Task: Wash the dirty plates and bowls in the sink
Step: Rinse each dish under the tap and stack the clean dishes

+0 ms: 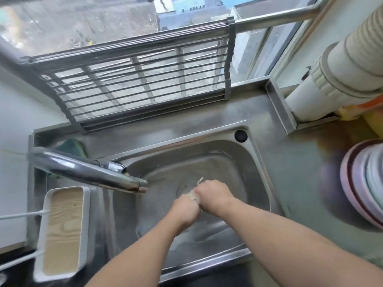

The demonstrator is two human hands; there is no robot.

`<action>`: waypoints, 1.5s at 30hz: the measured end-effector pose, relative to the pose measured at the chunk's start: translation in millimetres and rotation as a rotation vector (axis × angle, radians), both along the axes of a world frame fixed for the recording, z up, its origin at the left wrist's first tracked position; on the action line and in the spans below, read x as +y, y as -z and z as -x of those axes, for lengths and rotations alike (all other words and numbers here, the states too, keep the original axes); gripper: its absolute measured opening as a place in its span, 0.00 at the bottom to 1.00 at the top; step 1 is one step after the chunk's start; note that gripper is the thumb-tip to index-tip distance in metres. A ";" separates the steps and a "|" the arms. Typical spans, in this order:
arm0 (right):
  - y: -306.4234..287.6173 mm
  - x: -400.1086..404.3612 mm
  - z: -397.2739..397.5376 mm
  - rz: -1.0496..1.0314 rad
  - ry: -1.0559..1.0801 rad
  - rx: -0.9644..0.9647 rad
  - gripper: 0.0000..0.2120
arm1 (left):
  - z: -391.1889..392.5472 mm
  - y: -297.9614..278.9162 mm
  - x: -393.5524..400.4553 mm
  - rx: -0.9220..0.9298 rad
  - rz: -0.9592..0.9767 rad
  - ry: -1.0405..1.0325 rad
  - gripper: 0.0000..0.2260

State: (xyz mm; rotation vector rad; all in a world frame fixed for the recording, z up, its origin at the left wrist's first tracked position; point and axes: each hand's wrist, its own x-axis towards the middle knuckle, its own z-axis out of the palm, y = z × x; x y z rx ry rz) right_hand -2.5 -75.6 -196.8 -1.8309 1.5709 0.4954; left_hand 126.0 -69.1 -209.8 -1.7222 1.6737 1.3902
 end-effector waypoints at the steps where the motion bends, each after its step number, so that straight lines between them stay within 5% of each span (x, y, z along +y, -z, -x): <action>1: 3.2 -0.3 1.5 -0.011 0.017 -0.006 0.12 | 1.9 -0.5 2.6 0.060 -0.034 -0.113 0.06; 5: 9.3 1.7 -1.9 -0.015 0.166 -0.111 0.06 | 3.3 -6.7 7.7 0.196 -0.127 -0.554 0.12; 7: 16.2 9.4 -3.6 -0.028 0.319 -0.231 0.10 | 2.3 -13.1 8.1 0.244 -0.146 -0.666 0.08; 8: 15.8 15.6 -5.6 -0.042 0.433 -0.319 0.11 | 0.3 -15.7 8.6 0.282 -0.145 -0.729 0.14; 10: 9.4 29.7 -10.8 -0.160 0.775 -0.599 0.22 | -4.7 -18.0 8.4 0.449 -0.181 -1.001 0.19; 13: -0.4 50.6 -32.0 -0.512 1.151 -0.966 0.41 | -0.9 -14.9 11.2 0.769 -0.398 -1.393 0.07; 15: 0.6 57.8 -43.2 -0.575 1.243 -0.961 0.37 | -4.1 -8.7 11.9 0.651 -0.449 -1.273 0.11; 19: 6.8 55.1 -38.9 -0.569 1.433 -0.892 0.10 | -25.2 -17.0 5.2 0.393 -0.286 -0.542 0.16; 23: 8.5 36.2 -5.2 -0.522 1.182 -0.778 0.08 | -47.3 -27.7 -14.6 0.284 0.391 0.189 0.31; 25: 2.4 23.6 4.0 -0.652 0.895 -0.722 0.09 | -47.7 -20.1 -20.4 0.383 0.694 0.649 0.30; 27: -1.1 11.9 3.7 -0.770 0.621 -0.558 0.07 | -42.8 -9.6 -18.8 0.400 0.707 0.829 0.26; 32: 8.9 -8.2 -15.6 -0.516 0.296 -0.312 0.07 | -19.9 -9.2 -15.9 -0.102 0.472 0.581 0.21; 35: 9.9 -8.9 -20.6 -0.273 0.136 -0.115 0.07 | -13.2 -7.0 -14.7 -0.234 0.463 0.493 0.11; 40: 12.0 1.9 -22.4 -0.052 0.106 0.032 0.11 | -12.2 -10.4 -13.5 -0.267 0.221 0.292 0.04; 45: 3.2 7.1 -19.3 0.062 0.075 -0.045 0.12 | -23.1 -13.5 -15.5 0.071 -0.074 -0.074 0.10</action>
